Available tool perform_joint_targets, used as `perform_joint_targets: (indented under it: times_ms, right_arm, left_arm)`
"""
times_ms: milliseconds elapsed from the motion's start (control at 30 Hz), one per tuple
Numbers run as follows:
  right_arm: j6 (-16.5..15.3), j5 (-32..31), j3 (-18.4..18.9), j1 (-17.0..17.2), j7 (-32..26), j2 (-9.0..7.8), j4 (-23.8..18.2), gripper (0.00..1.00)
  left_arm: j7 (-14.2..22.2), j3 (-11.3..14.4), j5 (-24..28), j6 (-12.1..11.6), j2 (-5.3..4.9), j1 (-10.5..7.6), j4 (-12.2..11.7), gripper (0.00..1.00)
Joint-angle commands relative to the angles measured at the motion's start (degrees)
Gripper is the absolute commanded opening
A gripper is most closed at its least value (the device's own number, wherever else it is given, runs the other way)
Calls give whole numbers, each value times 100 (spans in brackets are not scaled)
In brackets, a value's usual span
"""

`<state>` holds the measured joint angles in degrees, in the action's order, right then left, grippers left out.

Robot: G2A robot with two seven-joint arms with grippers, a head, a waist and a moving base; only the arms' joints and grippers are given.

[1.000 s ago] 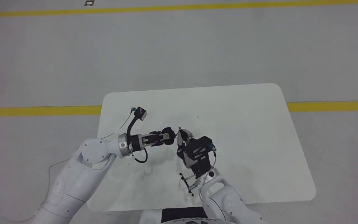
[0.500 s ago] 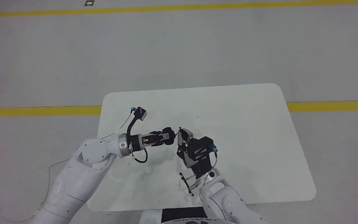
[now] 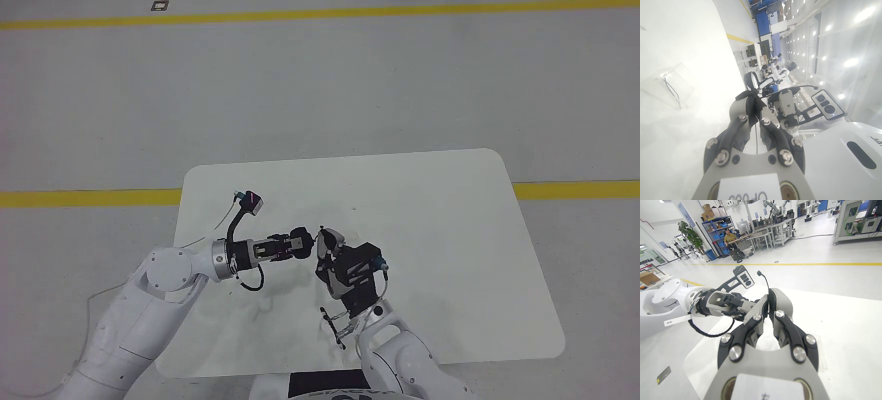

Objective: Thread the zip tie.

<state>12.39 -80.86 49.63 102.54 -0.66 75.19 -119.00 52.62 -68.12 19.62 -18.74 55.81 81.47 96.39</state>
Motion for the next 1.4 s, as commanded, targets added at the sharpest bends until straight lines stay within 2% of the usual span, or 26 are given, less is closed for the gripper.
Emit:
perform_joint_targets:
  times_ms: [0,833,1367]
  right_arm:
    - [-4,-4,3,5,5,0,2,0]
    - [-31,-6,11,32,-165,6,73,0]
    - [83,-77,50,47,-167,15,58,0]
  left_arm:
    - [0,0,0,0,0,0,0,0]
    - [0,0,0,0,0,0,0,0]
    - [0,0,0,0,0,0,0,0]
